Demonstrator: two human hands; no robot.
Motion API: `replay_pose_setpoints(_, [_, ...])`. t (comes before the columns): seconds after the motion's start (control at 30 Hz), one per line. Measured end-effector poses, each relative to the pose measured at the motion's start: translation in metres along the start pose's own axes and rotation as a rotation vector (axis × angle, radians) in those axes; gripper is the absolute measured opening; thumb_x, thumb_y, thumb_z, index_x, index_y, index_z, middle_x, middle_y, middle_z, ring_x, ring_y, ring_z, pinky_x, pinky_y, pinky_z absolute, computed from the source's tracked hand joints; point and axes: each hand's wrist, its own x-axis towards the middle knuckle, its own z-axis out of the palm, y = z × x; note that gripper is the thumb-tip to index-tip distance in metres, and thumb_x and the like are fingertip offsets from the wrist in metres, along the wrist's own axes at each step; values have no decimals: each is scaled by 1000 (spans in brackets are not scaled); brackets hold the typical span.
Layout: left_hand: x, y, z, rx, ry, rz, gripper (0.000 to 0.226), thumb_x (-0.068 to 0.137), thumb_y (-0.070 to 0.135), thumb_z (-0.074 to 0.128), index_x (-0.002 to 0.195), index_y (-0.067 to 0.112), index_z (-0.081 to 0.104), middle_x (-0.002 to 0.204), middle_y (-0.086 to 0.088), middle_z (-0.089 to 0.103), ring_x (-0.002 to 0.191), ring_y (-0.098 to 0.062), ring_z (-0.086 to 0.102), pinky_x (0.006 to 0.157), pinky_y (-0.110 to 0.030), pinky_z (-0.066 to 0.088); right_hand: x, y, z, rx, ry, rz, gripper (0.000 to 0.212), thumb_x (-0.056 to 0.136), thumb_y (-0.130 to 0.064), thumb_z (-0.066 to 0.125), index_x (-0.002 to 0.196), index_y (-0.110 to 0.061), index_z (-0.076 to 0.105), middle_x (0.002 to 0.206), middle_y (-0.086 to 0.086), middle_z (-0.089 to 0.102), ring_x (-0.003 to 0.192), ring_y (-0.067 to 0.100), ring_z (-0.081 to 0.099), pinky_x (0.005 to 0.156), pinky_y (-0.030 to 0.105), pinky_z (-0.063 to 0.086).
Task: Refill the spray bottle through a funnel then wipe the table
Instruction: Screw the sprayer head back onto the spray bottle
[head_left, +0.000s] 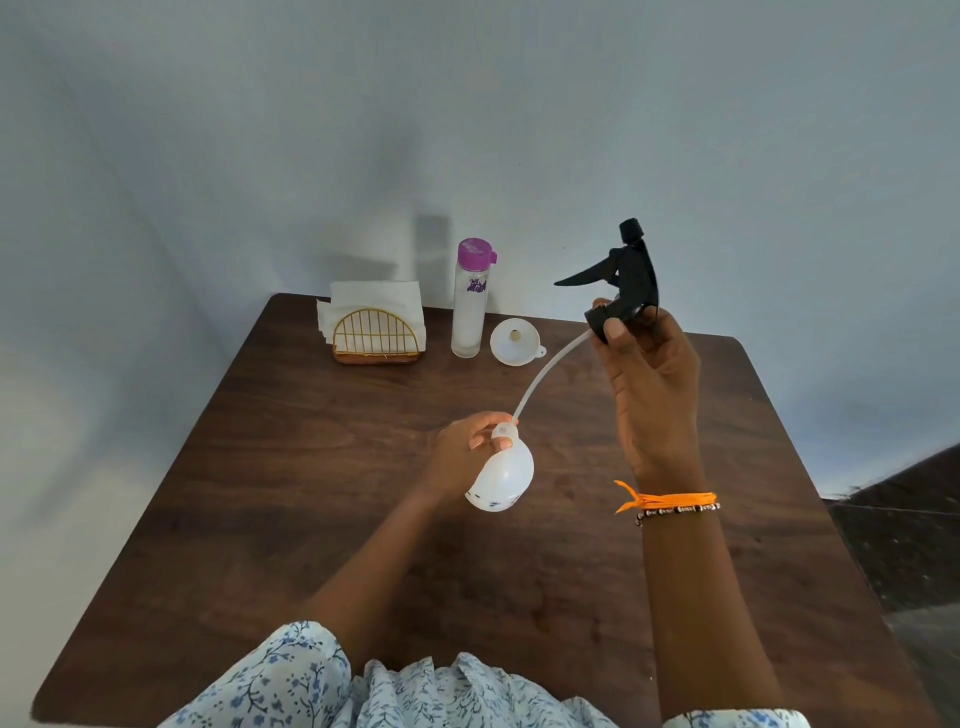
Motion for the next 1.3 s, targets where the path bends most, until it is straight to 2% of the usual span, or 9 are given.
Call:
replay_pose_setpoints(0.23, [0,1,0,49,-6,-28,45,81,45,59,119,20,58,119,-2,63,107,-19,60,88,-32,52,-2,18,-2,-88,-53,38,20,87,0,58,105,-9,59,103,7,67,101,16,64,85,25,48])
replay_pose_setpoints(0.47, [-5,4,-1,8,22,-37,59,67,55,59,116,22,61,118,-4,65,108,-19,60,92,-44,51,-9,69,-7,-346,-131,160,18,84,3,60,97,-10,56,98,9,64,90,11,64,78,21,51])
replay_pose_setpoints(0.57, [-9,5,1,-71,54,-33,56,65,53,60,113,22,64,113,-3,67,106,-18,62,90,-47,52,-19,100,-10,-497,-161,246,21,86,-2,60,93,-21,54,98,7,63,97,23,62,86,36,52])
replay_pose_setpoints(0.7, [-11,3,4,-67,78,-36,58,67,56,57,114,22,63,111,-2,69,106,-16,62,93,-47,50,-31,119,-9,-609,-209,245,16,88,-5,57,97,-18,53,93,-1,61,93,18,58,77,22,47])
replay_pose_setpoints(0.9, [-13,1,4,-84,98,-43,62,67,55,60,116,18,63,112,-3,68,104,-16,64,91,-46,51,-27,119,-13,-752,-258,199,14,89,-7,57,102,-5,56,93,3,59,87,17,54,72,19,43])
replay_pose_setpoints(1.0, [-13,-1,4,-58,104,-45,63,66,55,59,117,18,63,115,-4,67,107,-17,62,93,-44,50,-31,117,-15,-793,-309,181,10,89,-7,56,99,-7,54,94,3,58,86,14,53,69,16,40])
replay_pose_setpoints(1.07, [-13,-2,4,-29,111,-47,62,68,53,59,118,16,62,118,-4,66,110,-16,60,95,-42,49,-34,117,-15,-835,-328,131,12,89,-5,55,99,-10,52,96,1,57,88,14,52,74,20,41])
replay_pose_setpoints(1.17, [-13,-3,4,25,127,-40,48,78,41,61,119,15,61,118,-6,65,108,-18,60,93,-43,50,-34,117,-10,-922,-354,96,17,89,-3,56,105,-5,56,99,-1,51,93,14,51,83,23,43])
replay_pose_setpoints(1.3, [-12,-5,6,82,156,-18,33,87,21,60,119,14,60,116,-7,66,105,-20,61,88,-38,52,-31,119,-5,-946,-316,101,16,86,-7,61,103,-6,61,99,2,49,91,13,50,82,20,42])
